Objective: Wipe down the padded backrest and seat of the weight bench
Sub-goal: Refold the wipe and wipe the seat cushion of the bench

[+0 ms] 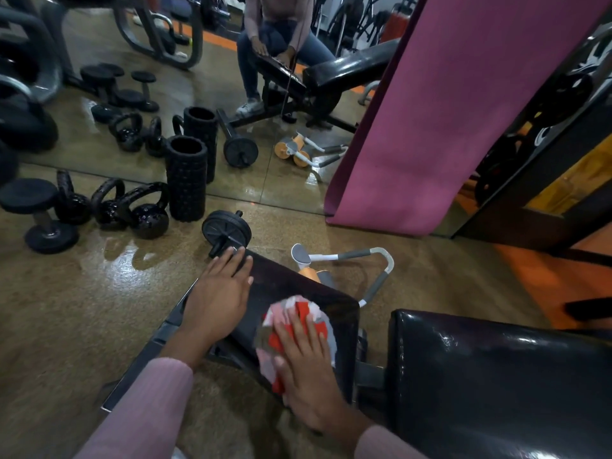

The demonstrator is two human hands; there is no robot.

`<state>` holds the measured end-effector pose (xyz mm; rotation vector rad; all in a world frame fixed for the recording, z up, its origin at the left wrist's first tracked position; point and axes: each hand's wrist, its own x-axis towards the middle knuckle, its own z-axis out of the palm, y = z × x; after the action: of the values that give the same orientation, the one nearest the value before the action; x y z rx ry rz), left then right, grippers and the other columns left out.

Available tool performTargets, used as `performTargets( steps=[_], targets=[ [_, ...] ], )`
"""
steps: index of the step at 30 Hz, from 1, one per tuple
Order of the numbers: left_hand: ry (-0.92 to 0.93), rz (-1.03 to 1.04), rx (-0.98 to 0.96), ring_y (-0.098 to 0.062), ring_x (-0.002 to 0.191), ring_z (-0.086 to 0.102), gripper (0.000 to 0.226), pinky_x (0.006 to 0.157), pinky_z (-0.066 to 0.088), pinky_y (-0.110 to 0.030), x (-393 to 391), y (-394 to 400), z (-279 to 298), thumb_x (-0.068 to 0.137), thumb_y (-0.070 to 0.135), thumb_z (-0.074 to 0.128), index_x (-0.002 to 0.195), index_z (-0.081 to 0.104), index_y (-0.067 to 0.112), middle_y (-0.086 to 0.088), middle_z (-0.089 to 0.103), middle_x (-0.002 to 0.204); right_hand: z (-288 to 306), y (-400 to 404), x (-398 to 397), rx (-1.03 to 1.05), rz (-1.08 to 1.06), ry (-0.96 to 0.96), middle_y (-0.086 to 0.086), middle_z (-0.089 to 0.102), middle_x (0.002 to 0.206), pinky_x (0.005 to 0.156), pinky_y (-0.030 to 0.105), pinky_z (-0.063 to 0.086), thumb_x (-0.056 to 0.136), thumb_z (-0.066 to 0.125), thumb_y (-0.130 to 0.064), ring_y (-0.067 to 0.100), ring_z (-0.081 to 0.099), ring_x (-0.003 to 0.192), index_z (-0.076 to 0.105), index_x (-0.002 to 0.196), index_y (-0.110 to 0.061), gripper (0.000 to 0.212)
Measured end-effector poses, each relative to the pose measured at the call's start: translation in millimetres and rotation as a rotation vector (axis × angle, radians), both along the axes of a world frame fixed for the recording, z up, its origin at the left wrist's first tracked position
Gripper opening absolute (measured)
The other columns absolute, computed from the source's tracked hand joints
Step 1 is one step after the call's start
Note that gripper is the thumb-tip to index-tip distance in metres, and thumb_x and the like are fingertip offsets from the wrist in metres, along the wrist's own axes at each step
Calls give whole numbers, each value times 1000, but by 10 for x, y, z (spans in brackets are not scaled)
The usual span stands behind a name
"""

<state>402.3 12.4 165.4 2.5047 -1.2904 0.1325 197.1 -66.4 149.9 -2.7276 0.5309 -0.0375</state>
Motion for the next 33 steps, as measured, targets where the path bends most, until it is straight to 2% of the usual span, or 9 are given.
performTargets(
  steps=[5,8,13,15,19,22,25,29,33],
  targets=[
    [10,-18,-21,-27,136,38,58,111,27,-40,2,39,-27,95,35,20,133,53,5,-12,46,143,-221,-371,-128,73,-275,22,-19,-17,158,119,47,-5,93,2,-57,4,-24,143,-10,144,-51,52],
    [19,-29,-19,-28,137,36,61,111,25,-40,10,27,-26,94,36,17,134,52,5,-12,44,144,-127,-345,325,114,-458,75,-10,-20,159,118,51,-7,98,7,-49,14,-22,145,-10,146,-46,51],
    [48,-33,-22,-27,137,35,63,112,26,-40,34,18,-6,94,38,15,134,52,5,-13,44,145,34,109,169,17,-39,-17,-17,-26,156,114,40,-18,103,18,-41,11,-32,141,-14,146,-46,54],
    [49,-36,-33,-26,139,32,65,113,20,-37,30,21,-5,94,39,12,136,49,6,-11,40,147,-68,43,-121,-4,24,-8,-21,-25,155,115,37,-18,102,17,-43,12,-30,142,-11,147,-47,53],
    [54,-39,-52,-24,142,26,68,114,14,-34,31,34,-22,93,42,9,139,45,8,-9,35,151,-196,-264,-201,54,-174,-11,-24,-22,155,119,43,-11,96,7,-55,7,-24,144,-8,147,-50,53],
    [76,-46,-70,-24,142,25,66,114,14,-34,27,32,-23,94,40,11,139,45,6,-10,34,151,-114,-169,221,97,-404,1,-18,-26,153,118,49,-8,97,6,-50,10,-27,143,-14,142,-50,49],
    [67,-38,-69,-26,142,27,67,113,12,-34,32,19,-18,93,41,12,138,47,6,-11,36,150,-5,172,499,16,-256,-41,-14,-31,152,117,45,-13,92,-1,-55,13,-32,141,-16,144,-45,55],
    [98,-45,-82,-25,141,27,69,114,14,-35,47,27,-19,92,42,10,137,48,6,-11,37,149,-51,288,176,2,-10,-52,-21,-21,156,114,34,-20,98,12,-48,9,-30,142,-10,146,-50,52],
    [124,-55,-106,-25,141,29,69,114,18,-36,49,41,-22,92,43,10,135,50,6,-10,39,148,-227,-54,-268,7,-123,-3,-27,-20,155,119,39,-8,96,8,-53,5,-23,144,-7,145,-53,51]
  ],
)
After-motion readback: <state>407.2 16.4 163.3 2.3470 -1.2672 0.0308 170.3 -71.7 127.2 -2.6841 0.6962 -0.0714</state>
